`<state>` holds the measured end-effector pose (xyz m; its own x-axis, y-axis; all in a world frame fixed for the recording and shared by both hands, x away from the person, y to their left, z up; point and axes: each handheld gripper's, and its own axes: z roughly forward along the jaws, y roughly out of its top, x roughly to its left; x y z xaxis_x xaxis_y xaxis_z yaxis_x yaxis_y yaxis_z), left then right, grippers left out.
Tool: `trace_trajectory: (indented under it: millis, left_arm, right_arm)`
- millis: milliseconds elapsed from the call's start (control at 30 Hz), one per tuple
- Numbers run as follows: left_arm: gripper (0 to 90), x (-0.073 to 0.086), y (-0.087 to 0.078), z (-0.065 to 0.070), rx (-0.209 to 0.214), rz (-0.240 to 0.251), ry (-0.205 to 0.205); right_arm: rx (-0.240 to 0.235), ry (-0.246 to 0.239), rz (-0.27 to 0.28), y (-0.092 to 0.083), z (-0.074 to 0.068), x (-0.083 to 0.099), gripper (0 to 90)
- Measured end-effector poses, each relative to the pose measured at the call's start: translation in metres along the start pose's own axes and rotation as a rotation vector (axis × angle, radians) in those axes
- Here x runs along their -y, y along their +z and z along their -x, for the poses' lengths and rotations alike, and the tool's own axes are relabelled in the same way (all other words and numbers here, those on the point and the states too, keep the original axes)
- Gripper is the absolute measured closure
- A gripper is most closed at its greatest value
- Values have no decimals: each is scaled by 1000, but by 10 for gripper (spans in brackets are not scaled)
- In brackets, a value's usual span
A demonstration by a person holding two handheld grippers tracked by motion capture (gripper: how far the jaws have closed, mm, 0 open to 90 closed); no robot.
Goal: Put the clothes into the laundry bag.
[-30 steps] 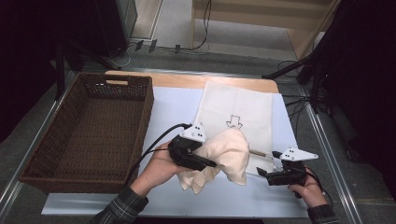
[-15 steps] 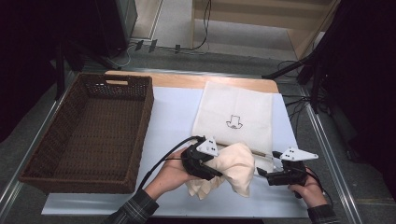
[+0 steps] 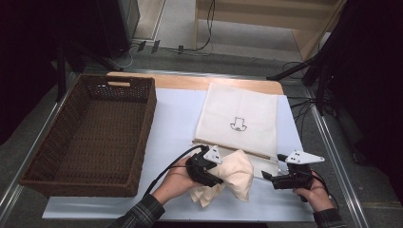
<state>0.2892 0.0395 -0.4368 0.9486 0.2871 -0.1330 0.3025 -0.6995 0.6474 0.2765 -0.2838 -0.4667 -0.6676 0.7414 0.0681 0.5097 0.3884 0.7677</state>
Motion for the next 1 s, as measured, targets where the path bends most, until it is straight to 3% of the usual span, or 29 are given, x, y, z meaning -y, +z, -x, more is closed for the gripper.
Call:
trace_trajectory:
  millis: [200,367,567,1000]
  left_arm:
    - [551,6,14,1,20,-17,12]
    - [542,7,17,0,22,-20,12]
    - [539,9,20,1,21,-19,-1]
    - [534,9,22,1,27,-20,-14]
  right_arm:
    - [-34,-8,-23,-5,2,-3,60]
    - [-119,16,-47,-7,4,-5,106]
    - [-160,41,13,-5,10,-14,189]
    - [-189,-9,61,10,11,-46,265]
